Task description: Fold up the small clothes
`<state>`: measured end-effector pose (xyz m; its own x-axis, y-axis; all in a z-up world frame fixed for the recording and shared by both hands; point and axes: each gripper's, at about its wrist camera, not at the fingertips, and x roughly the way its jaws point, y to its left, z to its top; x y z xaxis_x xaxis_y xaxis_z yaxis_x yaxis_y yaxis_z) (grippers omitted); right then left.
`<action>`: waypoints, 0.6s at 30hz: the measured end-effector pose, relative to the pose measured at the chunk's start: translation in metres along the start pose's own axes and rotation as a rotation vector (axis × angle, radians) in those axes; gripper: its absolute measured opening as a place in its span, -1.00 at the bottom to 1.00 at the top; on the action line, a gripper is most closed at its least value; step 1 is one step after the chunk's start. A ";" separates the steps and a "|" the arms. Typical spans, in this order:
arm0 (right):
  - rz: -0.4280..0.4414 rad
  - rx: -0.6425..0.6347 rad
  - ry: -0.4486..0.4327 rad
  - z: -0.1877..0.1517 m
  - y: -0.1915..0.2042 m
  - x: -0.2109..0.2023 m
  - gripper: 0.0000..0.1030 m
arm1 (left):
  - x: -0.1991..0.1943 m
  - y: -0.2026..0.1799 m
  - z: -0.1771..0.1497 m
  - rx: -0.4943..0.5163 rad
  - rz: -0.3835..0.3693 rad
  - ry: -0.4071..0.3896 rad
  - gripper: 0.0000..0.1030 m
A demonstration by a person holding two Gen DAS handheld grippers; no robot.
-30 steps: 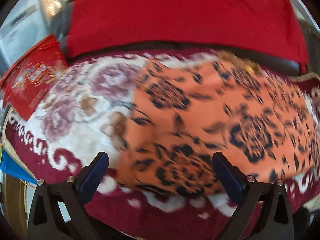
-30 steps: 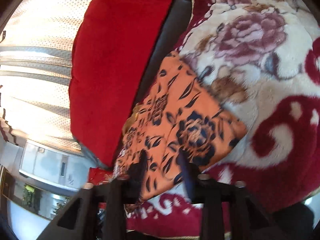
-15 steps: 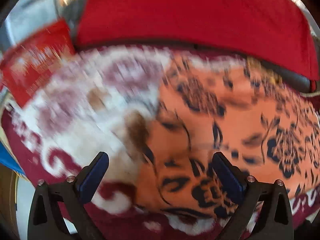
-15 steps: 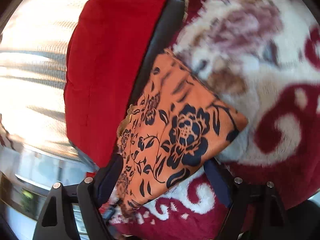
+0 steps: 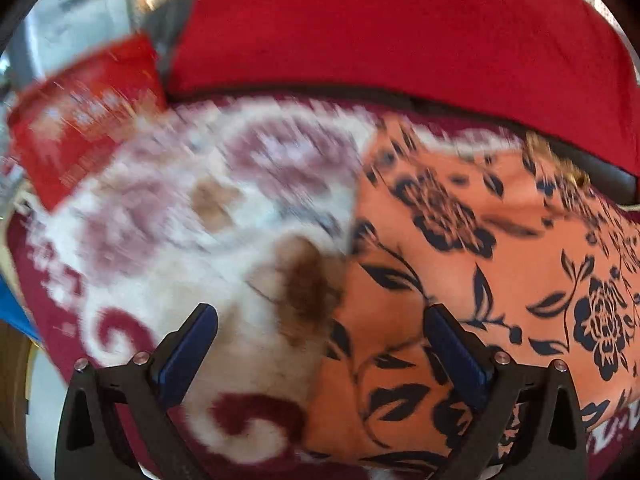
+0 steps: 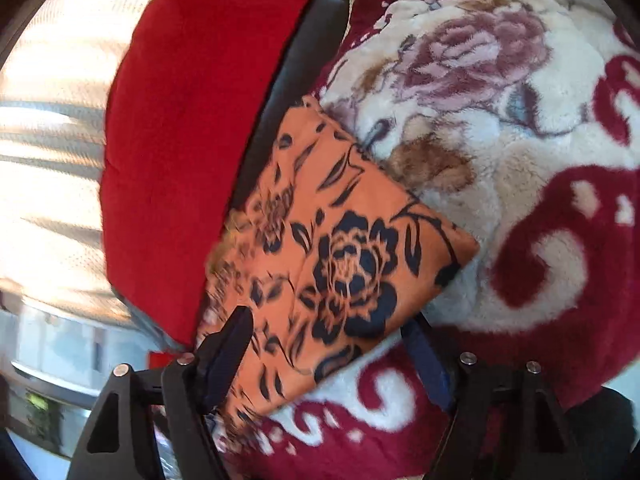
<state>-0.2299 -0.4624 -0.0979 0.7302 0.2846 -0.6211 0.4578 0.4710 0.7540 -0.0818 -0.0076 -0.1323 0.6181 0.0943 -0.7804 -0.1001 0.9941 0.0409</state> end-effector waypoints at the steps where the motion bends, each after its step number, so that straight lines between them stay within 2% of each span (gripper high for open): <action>1: -0.028 -0.018 0.008 -0.002 0.004 -0.004 0.52 | -0.008 0.003 0.001 -0.003 0.018 -0.034 1.00; 4: -0.063 -0.074 -0.002 -0.009 0.015 -0.020 0.52 | -0.029 0.007 0.000 -0.043 0.004 -0.123 1.00; 6: -0.038 -0.097 -0.022 -0.012 0.023 -0.031 0.52 | -0.034 0.004 0.001 -0.038 -0.057 -0.144 1.00; 8: 0.007 -0.125 -0.063 -0.010 0.034 -0.036 0.52 | -0.038 -0.011 -0.003 0.021 -0.134 -0.145 1.00; 10: 0.038 -0.138 -0.099 -0.005 0.039 -0.033 0.39 | -0.032 -0.025 -0.006 0.083 -0.173 -0.097 1.00; 12: 0.055 -0.120 -0.116 0.004 0.035 -0.019 0.38 | -0.023 -0.031 -0.011 0.090 -0.211 -0.025 1.00; 13: 0.057 -0.096 -0.107 0.009 0.029 -0.009 0.38 | -0.013 -0.033 -0.013 0.090 -0.232 0.026 1.00; 15: 0.008 -0.065 -0.060 0.015 0.015 0.016 0.33 | 0.010 -0.037 -0.014 0.099 -0.236 0.142 1.00; 17: 0.017 -0.044 -0.072 0.016 0.006 0.020 0.28 | 0.017 -0.022 -0.011 -0.011 -0.286 0.161 1.00; 18: 0.032 -0.031 -0.069 0.017 0.006 0.016 0.27 | 0.015 -0.016 -0.009 -0.044 -0.272 0.145 1.00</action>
<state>-0.2067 -0.4690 -0.1000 0.7781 0.2424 -0.5795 0.4182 0.4886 0.7658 -0.0783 -0.0222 -0.1500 0.5093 -0.1868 -0.8401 0.0180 0.9783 -0.2066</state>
